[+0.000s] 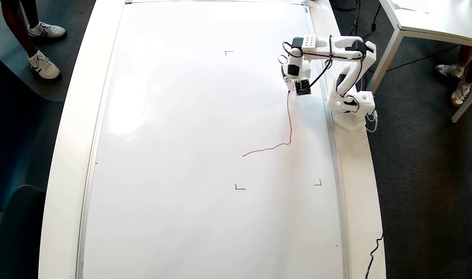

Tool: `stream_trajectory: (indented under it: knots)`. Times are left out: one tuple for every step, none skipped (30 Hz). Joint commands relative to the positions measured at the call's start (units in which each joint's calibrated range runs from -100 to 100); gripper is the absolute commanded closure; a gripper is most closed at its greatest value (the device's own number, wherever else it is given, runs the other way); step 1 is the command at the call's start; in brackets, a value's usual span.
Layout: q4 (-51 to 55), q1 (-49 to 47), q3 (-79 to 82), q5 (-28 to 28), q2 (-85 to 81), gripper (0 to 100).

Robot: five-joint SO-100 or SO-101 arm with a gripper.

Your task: Draw on a whiteboard a robot head using a pen attached to the gripper

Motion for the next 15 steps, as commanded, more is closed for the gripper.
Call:
stream_trajectory:
  knots:
    - [-0.36,6.07,-0.09,4.95,0.78,99]
    - [-0.36,7.03,-0.37,6.02,0.78,99]
    - [-0.36,7.91,-0.82,6.98,0.86,99]
    - [-0.36,9.61,-2.18,8.59,1.45,99]
    - [-0.36,10.34,-3.18,9.29,2.37,99]
    - [-0.36,10.93,-4.27,9.99,3.46,99]
    - [-0.36,11.52,-5.36,10.58,4.72,99]
    - [-0.36,12.11,-6.63,11.17,6.15,99]
    - [-0.36,12.99,-9.54,11.92,8.58,99]
    - [-0.36,13.21,-11.17,12.13,9.75,99]
    - [-0.36,13.29,-12.89,12.19,10.76,99]
    - [-0.36,13.29,-14.53,12.24,11.68,99]
    - [-0.36,12.92,-17.98,12.19,13.78,99]
    - [-0.36,12.70,-19.43,12.13,14.78,99]
    - [-0.36,12.63,-20.88,12.08,15.87,99]
